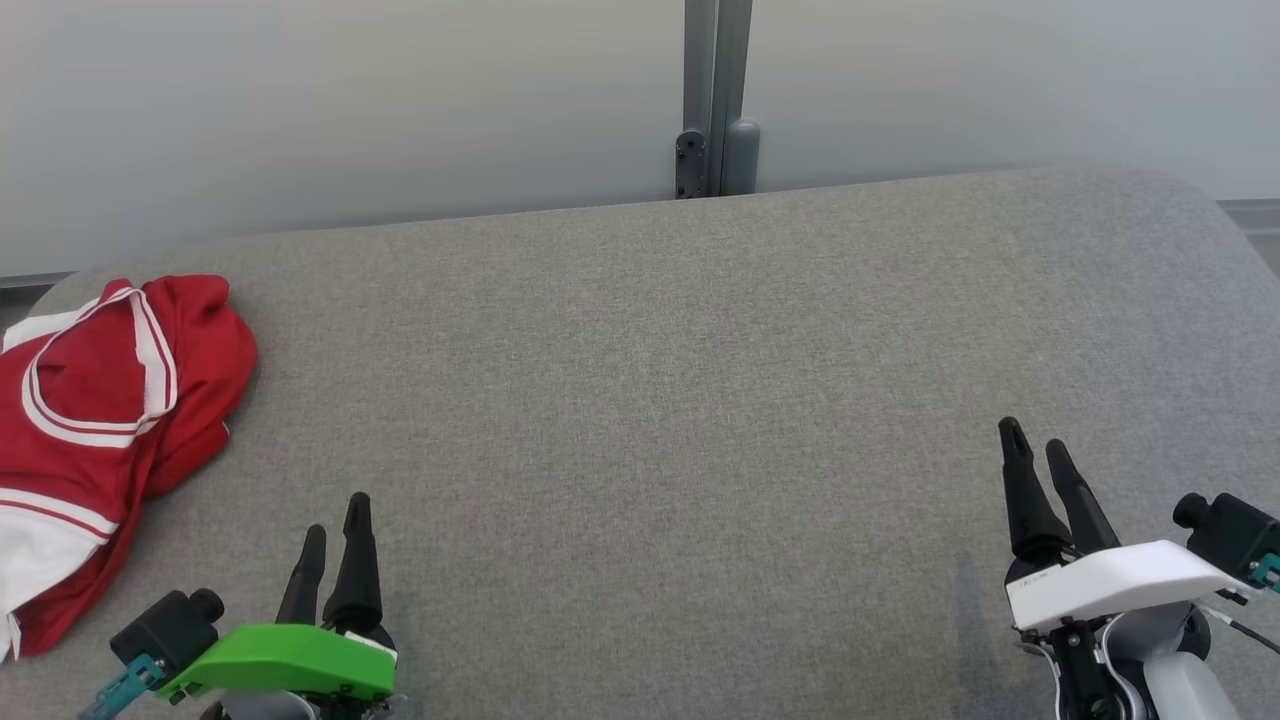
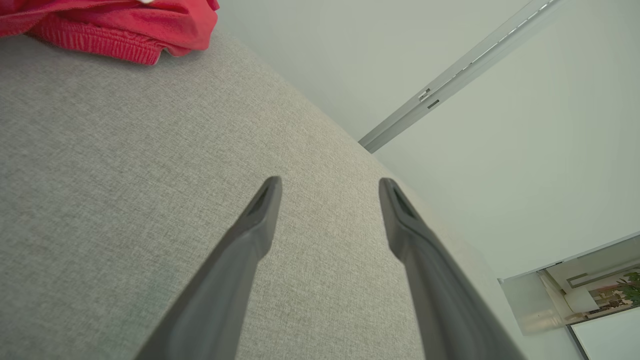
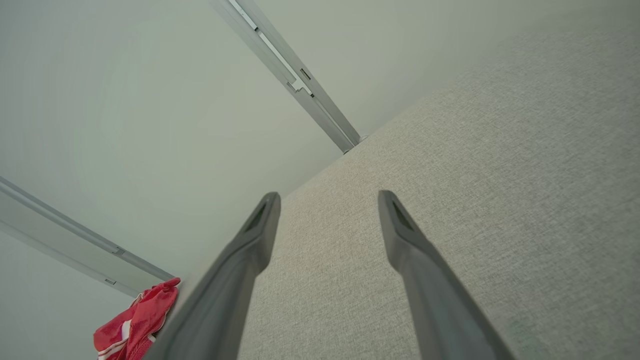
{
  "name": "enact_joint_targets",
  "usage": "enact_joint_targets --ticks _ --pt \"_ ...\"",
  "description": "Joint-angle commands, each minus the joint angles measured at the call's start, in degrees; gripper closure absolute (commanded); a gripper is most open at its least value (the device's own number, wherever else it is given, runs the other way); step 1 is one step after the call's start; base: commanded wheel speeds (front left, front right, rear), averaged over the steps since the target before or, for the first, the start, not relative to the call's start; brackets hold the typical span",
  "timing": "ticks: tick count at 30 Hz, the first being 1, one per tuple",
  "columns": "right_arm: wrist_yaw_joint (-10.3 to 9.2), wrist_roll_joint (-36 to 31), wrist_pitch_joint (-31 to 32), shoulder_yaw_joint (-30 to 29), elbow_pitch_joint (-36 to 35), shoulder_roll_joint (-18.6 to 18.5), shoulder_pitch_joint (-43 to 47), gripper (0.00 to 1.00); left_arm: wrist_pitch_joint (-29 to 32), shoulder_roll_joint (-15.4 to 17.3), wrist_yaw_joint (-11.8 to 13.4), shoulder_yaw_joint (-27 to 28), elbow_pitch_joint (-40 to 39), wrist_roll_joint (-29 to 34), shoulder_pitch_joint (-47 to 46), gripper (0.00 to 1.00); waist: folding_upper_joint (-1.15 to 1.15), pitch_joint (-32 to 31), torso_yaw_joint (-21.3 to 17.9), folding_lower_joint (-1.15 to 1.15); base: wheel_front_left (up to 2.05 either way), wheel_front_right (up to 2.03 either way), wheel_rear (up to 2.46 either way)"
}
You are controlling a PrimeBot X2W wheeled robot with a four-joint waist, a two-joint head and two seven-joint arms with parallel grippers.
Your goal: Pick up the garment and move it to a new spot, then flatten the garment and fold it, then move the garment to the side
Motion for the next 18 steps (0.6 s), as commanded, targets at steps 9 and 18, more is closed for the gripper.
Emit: enact_joint_targets --ticks 9,18 --pt "0.02 -8.7 -2.1 0.1 -2.0 -0.6 0.1 0.0 -2.1 0.5 0.1 -0.4 -1.1 8.5 0.4 0.0 0.0 0.0 0.0 0.0 0.0 0.0 0.0" --pt "0.02 -15.4 -3.6 0.1 -2.8 -0.7 0.6 0.0 -3.6 0.5 0.1 -0.8 -1.4 14.9 0.8 0.0 0.0 0.0 -0.1 0.0 0.0 0.0 0.0"
